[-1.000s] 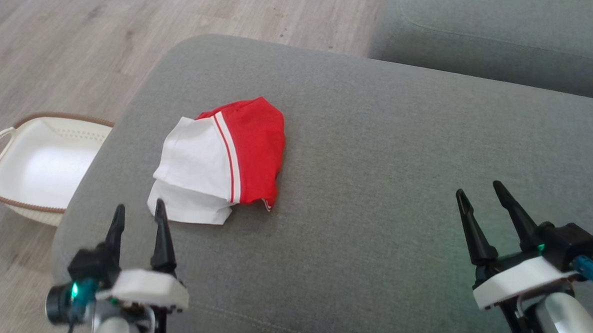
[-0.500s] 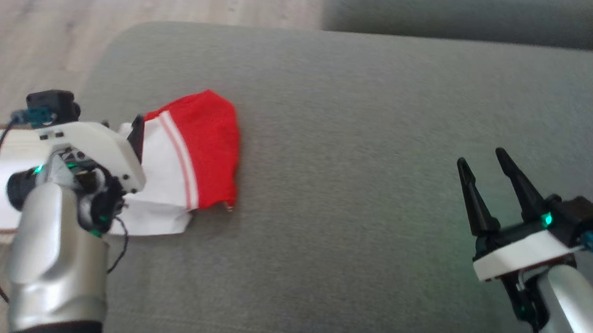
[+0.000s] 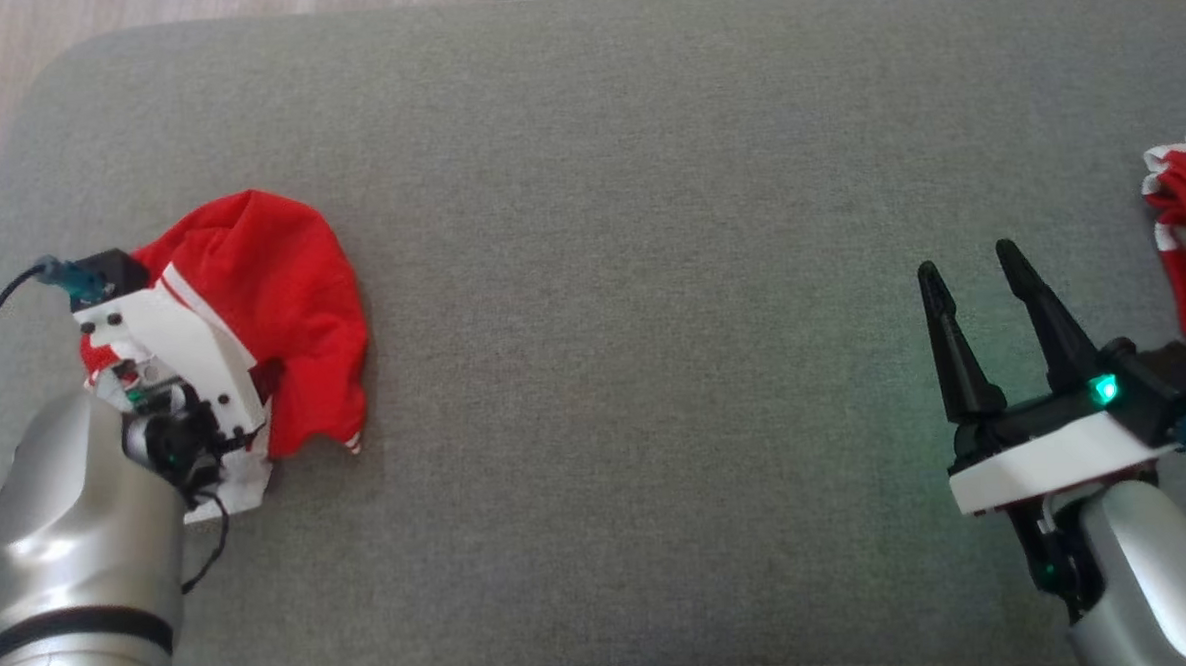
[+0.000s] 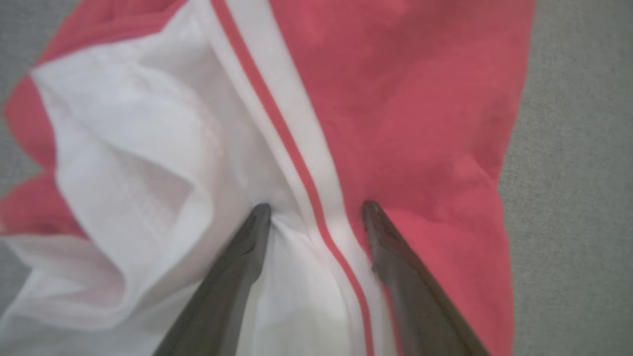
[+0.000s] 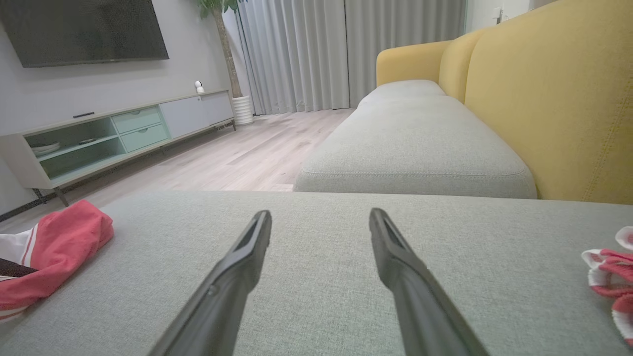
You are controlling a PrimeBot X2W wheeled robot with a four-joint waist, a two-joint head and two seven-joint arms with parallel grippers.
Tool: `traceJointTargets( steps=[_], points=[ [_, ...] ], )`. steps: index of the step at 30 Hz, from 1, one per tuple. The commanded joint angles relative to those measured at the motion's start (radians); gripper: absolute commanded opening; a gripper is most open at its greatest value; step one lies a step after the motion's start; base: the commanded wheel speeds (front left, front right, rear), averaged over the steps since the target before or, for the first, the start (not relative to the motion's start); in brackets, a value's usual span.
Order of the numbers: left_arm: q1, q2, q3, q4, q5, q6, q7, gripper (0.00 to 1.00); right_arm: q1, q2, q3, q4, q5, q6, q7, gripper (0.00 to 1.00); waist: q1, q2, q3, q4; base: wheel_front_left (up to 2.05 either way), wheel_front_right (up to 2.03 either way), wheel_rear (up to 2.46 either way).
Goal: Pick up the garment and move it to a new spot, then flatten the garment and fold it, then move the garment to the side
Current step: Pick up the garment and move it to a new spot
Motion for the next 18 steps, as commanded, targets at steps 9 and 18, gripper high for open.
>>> traceJointTargets(
  steps=[9,18],
  points=[
    [-0.057,0.072,-0.035,0.002,0.015,-0.029,-0.084,0.00,-0.015,-0.002,0.009,-0.008,0.003,0.008,-0.011,1.00,0.0000,0.0000,-0.056,0.011,0.00,0.00,0.00],
    [-0.124,0.057,-0.228,-0.171,-0.007,-0.041,-0.129,0.00,0.020,0.034,-0.003,0.014,-0.014,0.008,-0.011,1.00,0.0000,0.0000,-0.159,-0.012,0.00,0.00,0.00]
  ],
)
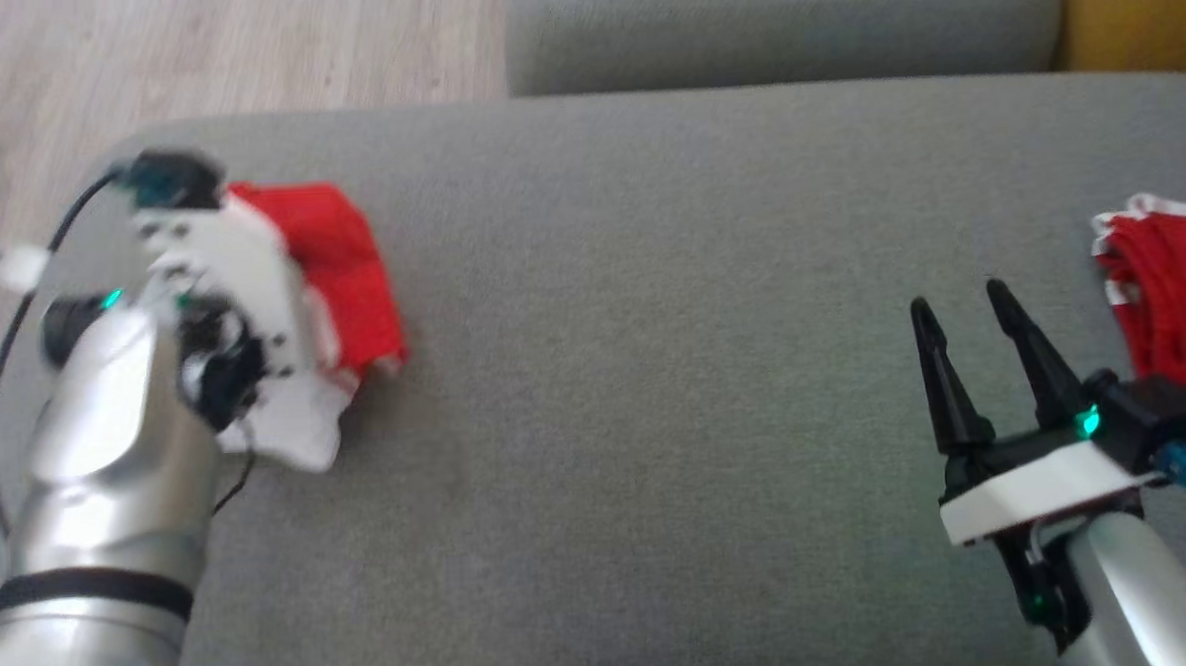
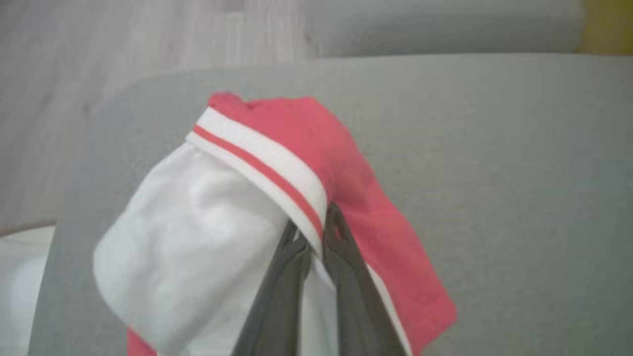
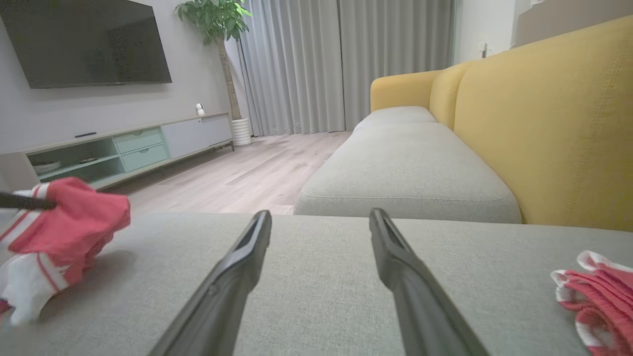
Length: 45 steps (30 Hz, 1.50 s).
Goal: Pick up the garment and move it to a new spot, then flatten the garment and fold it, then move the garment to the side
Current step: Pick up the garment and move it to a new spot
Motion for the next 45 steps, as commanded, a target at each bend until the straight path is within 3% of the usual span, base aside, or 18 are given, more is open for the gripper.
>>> traceJointTargets(
  steps=[1,6,13,18,23,24,25,26,34,38,41,45],
  points=[
    [-0.070,0.031,0.008,-0.060,-0.014,-0.005,-0.003,0.00,-0.010,0.001,0.009,-0.026,-0.007,0.008,-0.011,1.00,0.0000,0.0000,-0.024,-0.021,0.00,0.00,0.00],
    [-0.068,0.030,-0.109,-0.273,-0.128,-0.006,0.021,0.00,0.002,0.008,0.001,-0.021,-0.017,0.008,-0.011,1.00,0.0000,0.0000,-0.053,-0.083,0.00,0.00,0.00],
    [-0.018,0.001,-0.191,-0.514,-0.237,-0.006,0.030,0.00,0.001,0.007,-0.001,-0.024,-0.019,0.008,-0.011,1.00,0.0000,0.0000,-0.051,-0.191,0.00,0.00,0.00],
    [0.048,-0.054,-0.213,-0.539,-0.265,-0.003,-0.012,0.00,-0.002,0.003,0.000,-0.024,-0.013,0.008,-0.011,1.00,0.0000,0.0000,-0.041,-0.258,0.00,0.00,0.00],
    [0.126,-0.131,-0.263,-0.428,-0.301,-0.004,-0.137,0.00,-0.011,0.006,0.020,-0.019,-0.003,0.008,-0.011,1.00,0.0000,0.0000,-0.025,-0.301,0.00,0.00,0.00],
    [0.135,-0.142,-0.279,-0.397,-0.312,-0.004,-0.173,0.22,-0.013,0.008,0.024,-0.018,-0.001,0.008,-0.011,1.00,0.0000,0.0000,-0.023,-0.307,0.00,0.00,0.00],
    [0.140,-0.149,-0.294,-0.363,-0.326,-0.005,-0.204,0.77,-0.016,0.009,0.028,-0.016,0.000,0.008,-0.011,1.00,0.0000,0.0000,-0.021,-0.311,0.00,0.00,0.00],
    [0.139,-0.154,-0.310,-0.335,-0.336,-0.005,-0.241,1.00,-0.019,0.009,0.032,-0.014,0.002,0.008,-0.011,1.00,0.0000,0.0000,-0.019,-0.315,0.00,0.00,0.00],
    [0.082,-0.161,-0.411,-0.254,-0.386,-0.006,-0.428,1.00,-0.024,-0.001,0.019,-0.014,0.009,0.008,-0.011,1.00,0.0000,0.0000,-0.011,-0.301,0.00,0.00,0.00],
    [0.066,-0.119,-0.396,-0.269,-0.366,-0.004,-0.523,1.00,-0.005,0.003,-0.004,-0.023,0.006,0.008,-0.011,1.00,0.0000,0.0000,-0.012,-0.268,0.00,0.00,0.00],
    [0.078,-0.065,-0.376,-0.307,-0.335,0.026,-0.584,1.00,0.006,0.003,-0.010,-0.030,0.003,0.008,-0.011,1.00,0.0000,0.0000,-0.016,-0.242,0.00,0.00,0.00],
    [0.137,0.010,-0.340,-0.384,-0.295,0.106,-0.648,1.00,0.015,0.000,-0.013,-0.043,0.000,0.008,-0.011,1.00,0.0000,0.0000,-0.020,-0.209,0.00,0.00,0.00]
  ],
)
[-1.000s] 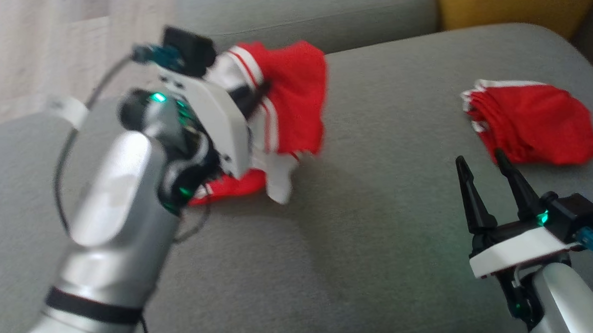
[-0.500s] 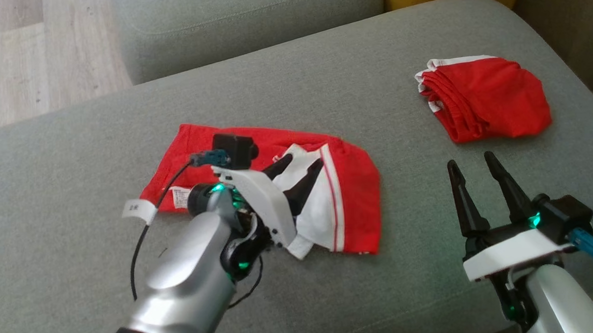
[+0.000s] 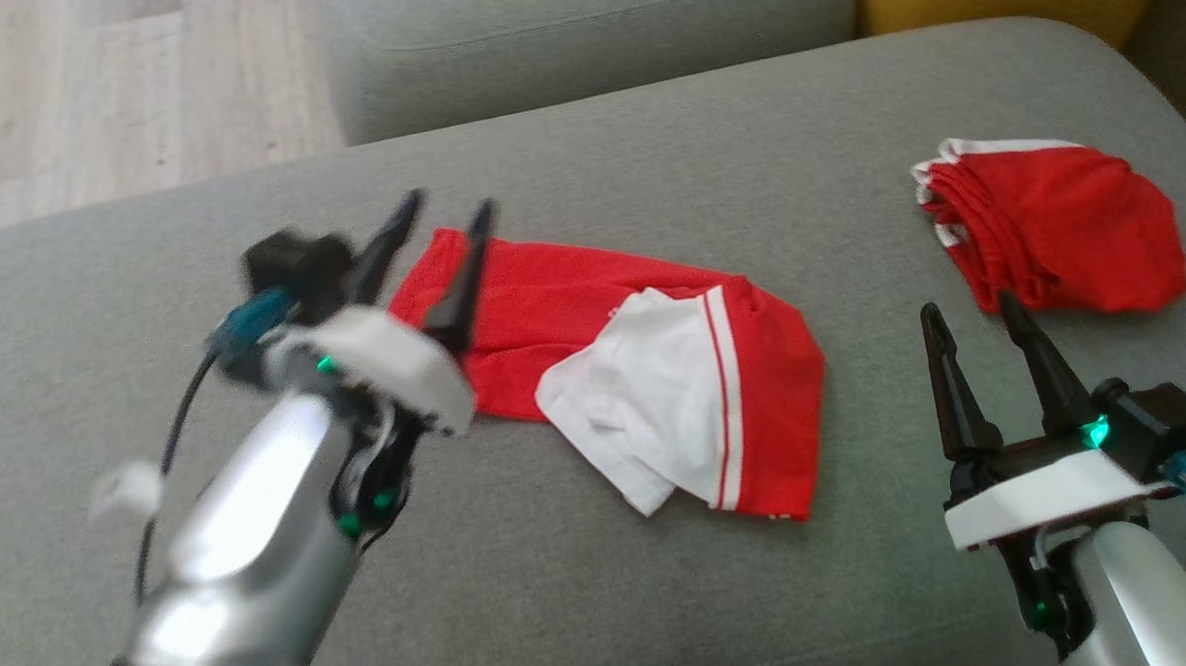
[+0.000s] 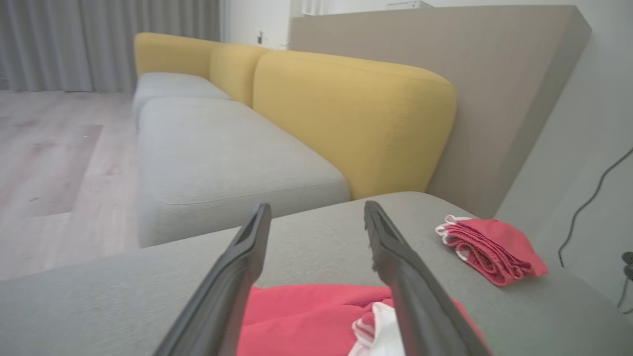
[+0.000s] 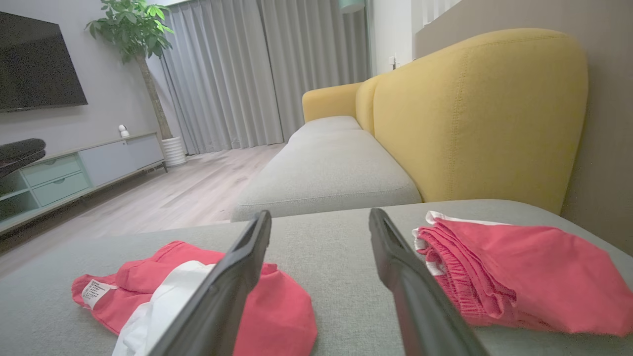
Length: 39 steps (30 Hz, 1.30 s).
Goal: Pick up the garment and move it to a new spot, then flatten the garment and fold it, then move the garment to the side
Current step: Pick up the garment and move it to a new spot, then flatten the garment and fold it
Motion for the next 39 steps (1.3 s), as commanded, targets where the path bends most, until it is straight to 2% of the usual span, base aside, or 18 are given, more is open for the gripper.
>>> traceJointTargets(
  steps=[1,5,8,11,15,18,23,33,36,39],
  points=[
    [0.021,0.050,0.066,-0.077,0.014,0.043,-0.033,1.00,-0.001,-0.018,0.013,-0.040,-0.006,0.008,-0.011,1.00,0.0000,0.0000,-0.007,0.023,0.00,0.00,0.00],
    [0.149,0.098,0.140,-0.194,0.054,0.126,-0.057,1.00,0.017,-0.023,0.009,-0.047,-0.006,0.008,-0.011,1.00,0.0000,0.0000,-0.018,0.045,0.00,0.00,0.00],
    [0.270,0.098,0.238,-0.304,0.095,0.183,-0.059,1.00,0.027,-0.024,0.010,-0.051,-0.008,0.008,-0.011,1.00,0.0000,0.0000,-0.021,0.053,0.00,0.00,0.00],
    [0.384,0.082,0.303,-0.381,0.161,0.216,-0.059,1.00,0.035,-0.025,0.011,-0.054,-0.009,0.008,-0.011,1.00,0.0000,0.0000,-0.023,0.057,0.00,0.00,0.00],
    [0.492,0.053,0.361,-0.436,0.254,0.234,-0.059,1.00,0.042,-0.027,0.024,-0.053,-0.008,0.008,-0.011,1.00,0.0000,0.0000,-0.025,0.059,0.00,0.00,0.00],
    [0.539,0.013,0.387,-0.451,0.295,0.224,-0.059,1.00,0.049,-0.030,0.028,-0.054,-0.005,0.008,-0.011,1.00,0.0000,0.0000,-0.023,0.062,0.00,0.00,0.00],
    [0.554,-0.037,0.420,-0.441,0.337,0.179,-0.059,1.00,0.049,-0.042,0.031,-0.051,-0.001,0.008,-0.011,1.00,0.0000,0.0000,-0.017,0.069,0.00,0.00,0.00],
    [0.549,-0.092,0.469,-0.407,0.385,0.115,-0.059,1.00,0.044,-0.049,0.051,-0.047,0.009,0.008,-0.002,1.00,0.0000,0.0000,-0.015,0.076,0.00,0.00,0.00],
    [0.547,-0.105,0.479,-0.400,0.398,0.101,-0.059,1.00,0.033,-0.055,0.100,-0.052,0.017,0.008,0.013,1.00,0.0000,0.0000,-0.013,0.085,0.00,0.00,0.00],
    [0.542,-0.115,0.489,-0.390,0.407,0.088,-0.059,1.00,0.016,-0.078,0.212,-0.044,0.028,0.008,0.082,1.00,0.0000,0.0000,-0.011,0.100,0.00,0.00,0.00]
  ],
)
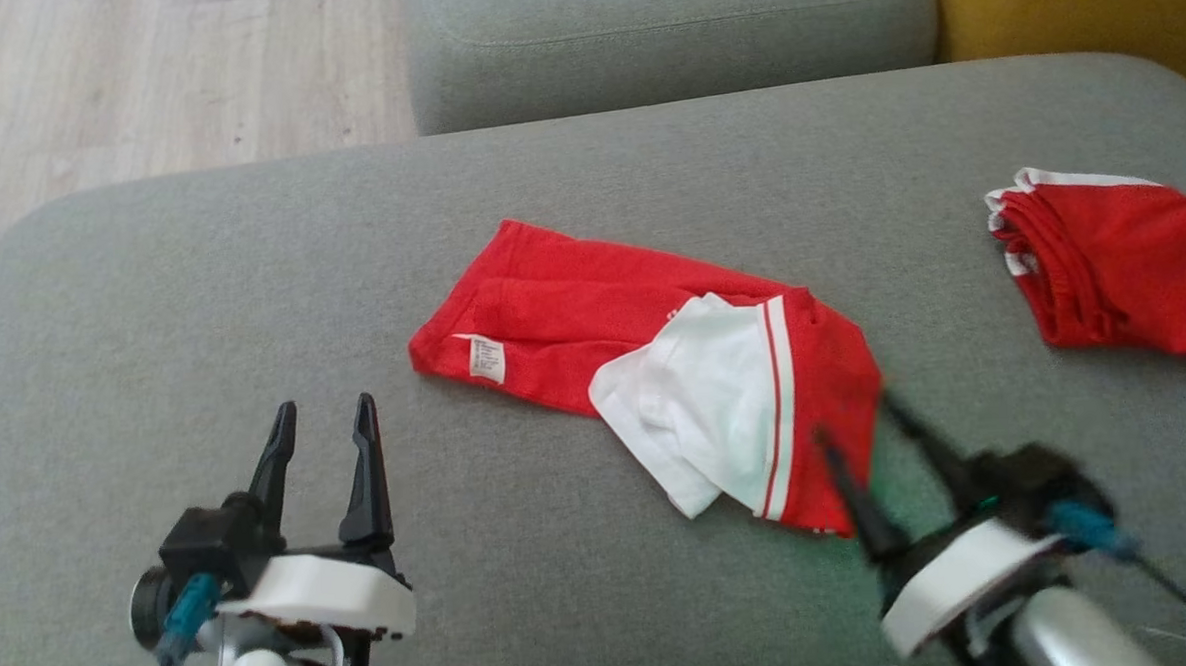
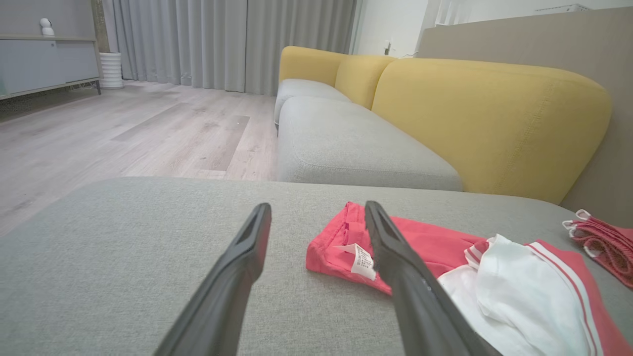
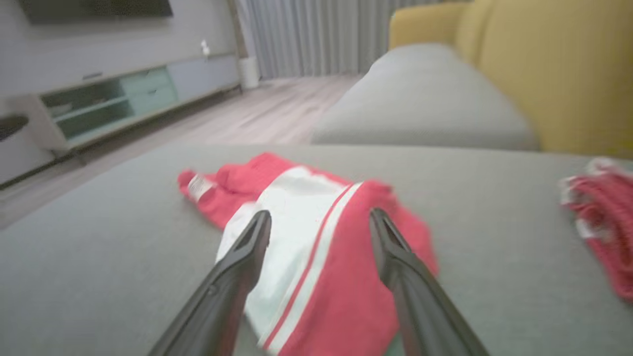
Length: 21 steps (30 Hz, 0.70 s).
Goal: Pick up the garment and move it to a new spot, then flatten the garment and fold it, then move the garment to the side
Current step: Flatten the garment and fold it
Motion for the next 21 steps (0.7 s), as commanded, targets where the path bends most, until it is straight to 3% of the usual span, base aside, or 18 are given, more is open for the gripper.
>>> traceJointTargets(
  steps=[1,6,13,21],
  points=[
    [-0.052,-0.003,0.038,-0.029,0.010,-0.006,-0.009,1.00,-0.052,-0.032,0.055,-0.021,0.003,0.008,0.030,1.00,0.0000,0.0000,0.003,0.011,0.00,0.00,0.00],
    [-0.059,-0.016,0.052,-0.021,0.020,-0.018,-0.009,1.00,-0.097,-0.074,0.184,0.017,-0.002,0.008,0.179,1.00,0.0000,0.0000,0.010,0.041,0.00,0.00,0.00],
    [-0.066,-0.028,0.066,-0.019,0.027,-0.028,-0.009,1.00,-0.142,-0.065,0.236,0.118,-0.061,0.008,0.364,1.00,0.0000,0.0000,0.029,0.072,0.00,0.00,0.00],
    [-0.077,-0.033,0.069,-0.011,0.027,-0.032,-0.009,1.00,-0.175,-0.025,0.241,0.218,-0.119,0.008,0.400,1.00,0.0000,0.0000,0.045,0.097,0.00,0.00,0.00]
  ],
)
